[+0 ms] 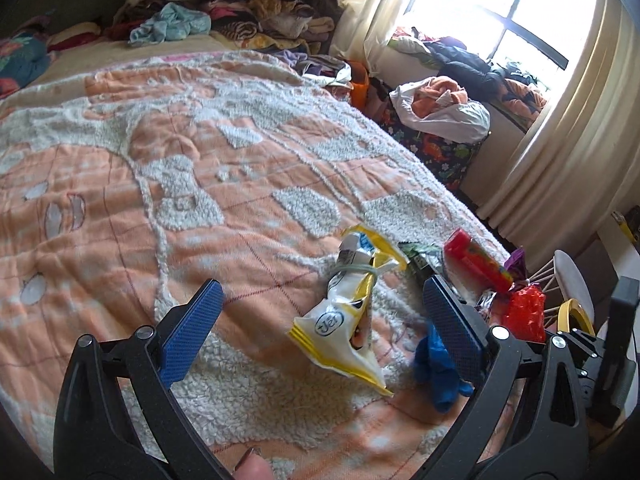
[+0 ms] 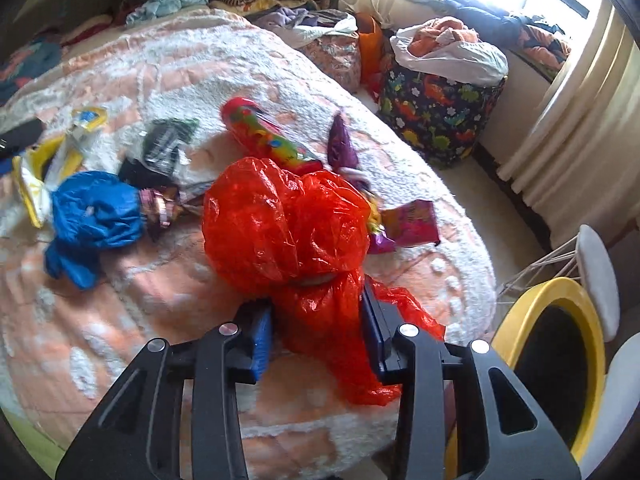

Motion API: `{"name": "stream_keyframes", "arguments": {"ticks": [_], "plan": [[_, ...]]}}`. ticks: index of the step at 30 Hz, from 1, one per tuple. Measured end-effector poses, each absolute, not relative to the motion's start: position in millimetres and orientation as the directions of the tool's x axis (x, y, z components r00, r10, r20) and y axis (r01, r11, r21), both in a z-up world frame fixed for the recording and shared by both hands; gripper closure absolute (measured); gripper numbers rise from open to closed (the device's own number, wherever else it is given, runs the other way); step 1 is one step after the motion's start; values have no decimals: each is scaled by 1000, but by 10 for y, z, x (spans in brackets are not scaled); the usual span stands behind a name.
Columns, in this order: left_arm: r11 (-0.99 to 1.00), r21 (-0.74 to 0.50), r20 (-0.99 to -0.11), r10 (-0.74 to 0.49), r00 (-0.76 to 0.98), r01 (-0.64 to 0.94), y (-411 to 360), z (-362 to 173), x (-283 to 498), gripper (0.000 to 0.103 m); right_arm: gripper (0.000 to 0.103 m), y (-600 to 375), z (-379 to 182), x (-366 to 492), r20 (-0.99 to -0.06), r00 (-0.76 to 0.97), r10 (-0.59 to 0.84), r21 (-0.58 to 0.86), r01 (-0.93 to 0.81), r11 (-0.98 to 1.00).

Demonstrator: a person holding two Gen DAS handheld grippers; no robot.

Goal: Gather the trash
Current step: 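Grasp the red plastic bag with right tool while left tool grasps the yellow snack wrapper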

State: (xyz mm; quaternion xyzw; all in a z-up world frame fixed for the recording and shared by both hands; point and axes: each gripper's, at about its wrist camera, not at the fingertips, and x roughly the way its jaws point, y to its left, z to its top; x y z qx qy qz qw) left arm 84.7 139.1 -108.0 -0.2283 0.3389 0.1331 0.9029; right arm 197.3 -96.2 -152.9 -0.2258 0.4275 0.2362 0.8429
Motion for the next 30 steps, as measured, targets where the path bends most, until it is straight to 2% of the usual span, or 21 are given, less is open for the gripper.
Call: {"name": "stream_keyframes", "arguments": {"ticks": [3, 8, 9, 11, 13, 14, 20, 30], "plan": [[857, -335, -689, 60, 722, -391, 1361, -1166, 870, 13, 69, -939, -1480, 1809, -822, 495, 280, -120, -633, 765], [865, -335, -699, 37, 714, -373, 1310, -1219, 890, 29, 69, -832, -1414, 1548, -821, 445, 357, -56, -686, 726], [868, -332, -700, 37, 713, -370, 1302, -1215, 892, 40, 69, -807, -1389, 1489, -818, 438, 371, -44, -692, 720], [872, -330, -704, 29, 710, -363, 1282, -1219, 901, 49, 69, -792, -1348, 1424, -814, 419, 402, -7, -699, 715], [874, -325, -709, 27, 704, -361, 1269, -1230, 900, 74, 69, -799, -1305, 1358, -804, 393, 446, 61, -692, 719], [876, -325, -709, 25, 705, -358, 1262, -1228, 899, 77, 69, -807, -1289, 1324, -799, 381, 465, 88, -691, 718], [873, -347, -687, 11, 727, -342, 1260, -1141, 866, 83, 69, -896, -1149, 1203, -759, 353, 548, 202, -672, 712], [886, -378, -615, -23, 788, -269, 1121, -797, 823, 84, 69, -987, -972, 1010, -721, 355, 595, 235, -684, 691]]}}
